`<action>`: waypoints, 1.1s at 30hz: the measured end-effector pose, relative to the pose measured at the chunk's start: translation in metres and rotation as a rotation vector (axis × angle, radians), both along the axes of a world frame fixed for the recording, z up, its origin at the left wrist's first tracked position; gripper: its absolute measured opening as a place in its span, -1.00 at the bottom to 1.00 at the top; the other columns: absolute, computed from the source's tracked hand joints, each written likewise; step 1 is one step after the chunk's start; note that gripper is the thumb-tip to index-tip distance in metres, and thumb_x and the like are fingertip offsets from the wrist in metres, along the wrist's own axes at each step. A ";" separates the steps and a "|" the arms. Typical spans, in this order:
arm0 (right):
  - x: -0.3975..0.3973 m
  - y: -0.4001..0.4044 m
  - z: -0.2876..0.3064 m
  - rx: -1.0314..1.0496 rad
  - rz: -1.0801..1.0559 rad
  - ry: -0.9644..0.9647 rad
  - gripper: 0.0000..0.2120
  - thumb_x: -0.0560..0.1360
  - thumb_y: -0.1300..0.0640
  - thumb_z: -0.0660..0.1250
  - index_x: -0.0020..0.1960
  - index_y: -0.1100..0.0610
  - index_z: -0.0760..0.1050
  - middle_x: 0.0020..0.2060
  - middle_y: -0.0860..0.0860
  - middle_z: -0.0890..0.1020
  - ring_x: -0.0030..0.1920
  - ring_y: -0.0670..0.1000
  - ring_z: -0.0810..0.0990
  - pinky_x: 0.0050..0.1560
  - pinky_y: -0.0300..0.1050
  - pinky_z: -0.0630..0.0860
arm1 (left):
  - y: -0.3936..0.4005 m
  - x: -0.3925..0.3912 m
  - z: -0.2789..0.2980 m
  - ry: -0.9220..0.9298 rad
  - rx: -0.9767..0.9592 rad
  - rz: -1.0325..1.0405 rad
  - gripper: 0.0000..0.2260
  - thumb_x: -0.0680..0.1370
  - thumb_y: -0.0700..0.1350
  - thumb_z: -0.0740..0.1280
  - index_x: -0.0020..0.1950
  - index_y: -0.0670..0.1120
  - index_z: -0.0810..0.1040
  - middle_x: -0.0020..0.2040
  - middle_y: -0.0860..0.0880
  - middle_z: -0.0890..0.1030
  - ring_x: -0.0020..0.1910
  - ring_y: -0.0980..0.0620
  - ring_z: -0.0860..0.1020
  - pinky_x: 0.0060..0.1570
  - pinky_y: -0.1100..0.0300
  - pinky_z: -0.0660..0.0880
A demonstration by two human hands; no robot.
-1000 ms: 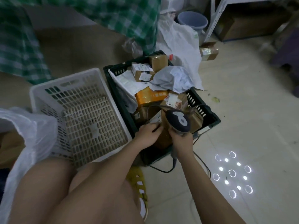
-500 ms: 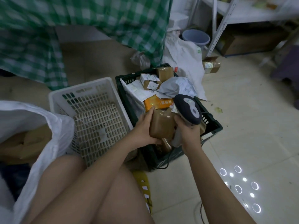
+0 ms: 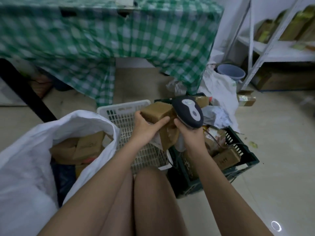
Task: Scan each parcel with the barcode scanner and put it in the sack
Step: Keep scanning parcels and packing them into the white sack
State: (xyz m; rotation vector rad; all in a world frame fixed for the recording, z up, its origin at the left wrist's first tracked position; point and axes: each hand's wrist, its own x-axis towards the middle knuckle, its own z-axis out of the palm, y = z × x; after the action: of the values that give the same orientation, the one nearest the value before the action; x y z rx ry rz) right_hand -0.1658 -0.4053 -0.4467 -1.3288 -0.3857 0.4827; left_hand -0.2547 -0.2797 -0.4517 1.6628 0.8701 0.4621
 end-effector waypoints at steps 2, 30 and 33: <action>-0.010 0.011 0.008 0.009 0.050 -0.028 -0.62 0.46 0.27 0.43 0.07 -0.15 0.42 0.01 -0.23 0.55 0.02 -0.26 0.53 0.11 -0.25 0.48 | 0.006 -0.012 0.005 -0.009 -0.082 -0.037 -0.08 0.20 0.55 0.30 0.36 -0.01 0.31 0.33 0.00 0.42 0.26 0.01 0.45 0.33 0.00 0.38; -0.016 0.011 0.034 -0.343 0.199 -0.201 -0.86 0.42 0.02 0.49 -0.08 -0.05 0.55 -0.16 -0.05 0.68 -0.13 -0.07 0.63 -0.12 -0.13 0.56 | 0.053 -0.042 -0.019 -0.058 -0.389 -0.120 -0.48 0.42 -0.19 0.49 0.32 -0.04 0.37 0.26 -0.07 0.57 0.14 -0.06 0.60 0.08 -0.06 0.58; -0.028 -0.002 0.027 -0.410 0.182 -0.222 -0.87 0.45 0.12 0.46 -0.15 -0.02 0.51 -0.32 -0.05 0.62 -0.29 -0.08 0.58 -0.24 -0.14 0.53 | 0.049 -0.035 -0.021 -0.068 -0.423 -0.103 -0.46 0.42 -0.22 0.49 0.35 -0.10 0.39 0.21 -0.07 0.60 0.08 -0.02 0.63 -0.09 0.07 0.63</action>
State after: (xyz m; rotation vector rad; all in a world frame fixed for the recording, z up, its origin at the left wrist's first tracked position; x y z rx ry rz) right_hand -0.1942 -0.4077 -0.4197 -1.7622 -0.6188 0.5884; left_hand -0.2894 -0.2306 -0.4726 1.2881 0.7659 0.2409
